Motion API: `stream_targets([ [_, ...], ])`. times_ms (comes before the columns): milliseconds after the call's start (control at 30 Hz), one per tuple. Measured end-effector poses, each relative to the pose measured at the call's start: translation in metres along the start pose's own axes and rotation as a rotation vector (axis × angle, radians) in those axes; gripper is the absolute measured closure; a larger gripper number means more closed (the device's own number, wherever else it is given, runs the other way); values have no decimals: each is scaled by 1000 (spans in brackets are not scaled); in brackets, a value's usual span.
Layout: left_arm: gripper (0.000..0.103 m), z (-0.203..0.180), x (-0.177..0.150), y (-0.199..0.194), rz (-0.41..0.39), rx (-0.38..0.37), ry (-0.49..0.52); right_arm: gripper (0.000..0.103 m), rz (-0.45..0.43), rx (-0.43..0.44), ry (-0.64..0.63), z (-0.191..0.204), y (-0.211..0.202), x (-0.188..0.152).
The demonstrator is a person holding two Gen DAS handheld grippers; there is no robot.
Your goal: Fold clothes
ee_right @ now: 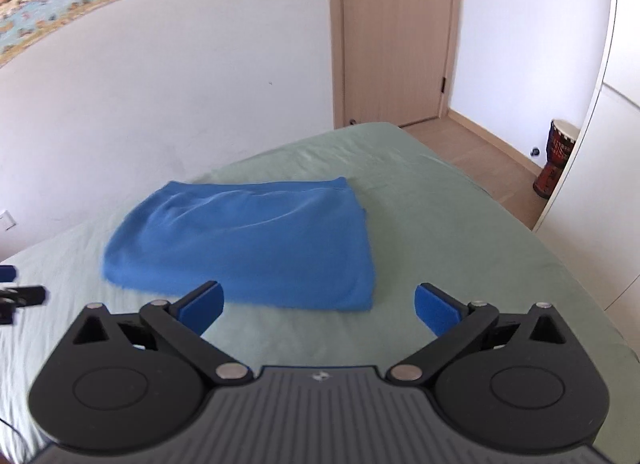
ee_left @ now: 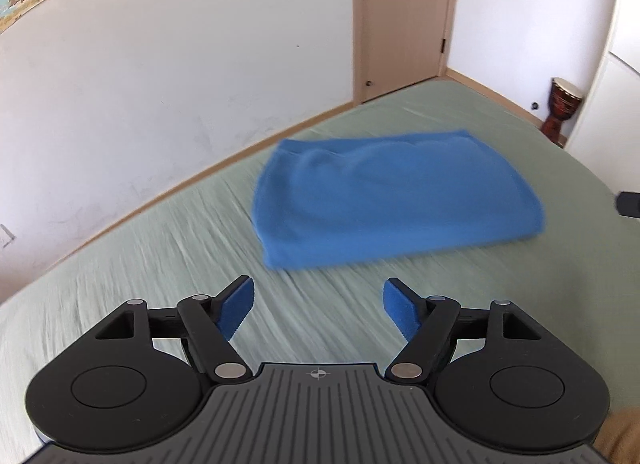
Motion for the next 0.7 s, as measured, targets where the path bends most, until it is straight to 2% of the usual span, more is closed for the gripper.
stream_targets([
  [133,32,-15,-13,-24,-7,-5,-30,0,-20,17,11,14,-25,-10],
  [267,31,-20,-19,-32,-11,-14,-28,1,-37,20,13,24,-44,-16],
  [400,31,-13,-23,-46,-17,-19,-60,1,-39,24,15,32,-51,-17],
  [700,31,-10,-34,-62,-44,7,-65,1,-37,38,7,51,-58,-20],
])
Point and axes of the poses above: each gripper's, at about its wrist camera, not at the fingertips, and y roughly the way its jaws point, z to its left, x to its top, the point moved 1 cm from there along y, roughly the way its jaws point, and after that the axes turned 6 degrees about -z, right-handed, at the moved point
